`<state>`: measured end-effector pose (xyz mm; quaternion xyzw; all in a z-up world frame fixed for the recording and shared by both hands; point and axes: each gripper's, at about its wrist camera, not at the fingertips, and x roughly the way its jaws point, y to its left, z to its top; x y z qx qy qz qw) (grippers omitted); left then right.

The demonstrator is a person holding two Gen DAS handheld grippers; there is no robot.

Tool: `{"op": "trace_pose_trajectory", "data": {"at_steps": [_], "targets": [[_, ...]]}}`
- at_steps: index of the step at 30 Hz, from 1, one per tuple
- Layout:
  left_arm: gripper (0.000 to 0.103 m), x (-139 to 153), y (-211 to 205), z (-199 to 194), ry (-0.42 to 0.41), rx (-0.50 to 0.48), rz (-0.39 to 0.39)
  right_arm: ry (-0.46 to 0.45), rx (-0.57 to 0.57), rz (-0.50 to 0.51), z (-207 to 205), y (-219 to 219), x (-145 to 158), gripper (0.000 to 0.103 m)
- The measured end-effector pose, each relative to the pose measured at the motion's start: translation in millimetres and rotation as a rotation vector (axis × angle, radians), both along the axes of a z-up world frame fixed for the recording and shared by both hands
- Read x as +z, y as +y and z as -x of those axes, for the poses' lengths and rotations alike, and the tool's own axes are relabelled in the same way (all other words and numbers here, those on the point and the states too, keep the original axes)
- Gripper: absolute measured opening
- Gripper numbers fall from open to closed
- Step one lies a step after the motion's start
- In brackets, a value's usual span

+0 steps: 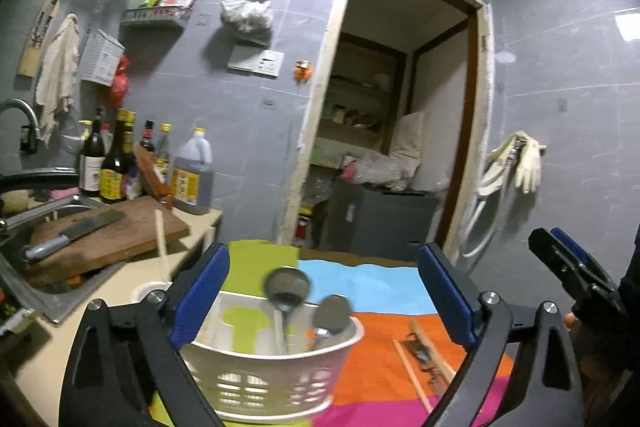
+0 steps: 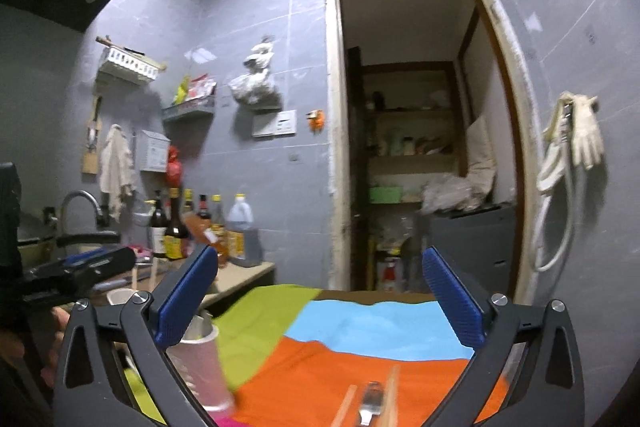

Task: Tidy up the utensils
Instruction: 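Move both open grippers back over the remaining utensils on the cloth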

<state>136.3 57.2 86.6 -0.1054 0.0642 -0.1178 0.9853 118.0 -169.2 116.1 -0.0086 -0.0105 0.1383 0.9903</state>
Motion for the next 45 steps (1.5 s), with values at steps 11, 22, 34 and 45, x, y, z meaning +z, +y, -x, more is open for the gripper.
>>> {"op": "trace_pose_trajectory", "data": {"at_steps": [11, 22, 34, 45], "targets": [[0.094, -10.0, -70.9, -2.4, 0.046, -0.158, -0.093, 0.029, -0.123, 0.023, 11.2, -56.7, -9.6, 0.103], [0.094, -41.6, -129.0, -25.7, 0.2, -0.215, -0.196, 0.196, -0.193, 0.067, -4.2, -95.1, -43.0, 0.103], [0.094, -83.2, -150.6, -55.4, 0.391, -0.187, -0.265, 0.348, -0.157, 0.102, -32.6, -96.5, -69.1, 0.098], [0.068, -115.3, -163.8, -101.7, 0.576, -0.253, -0.291, 0.57, -0.108, 0.105, -71.0, -96.6, -98.2, 0.07]]}}
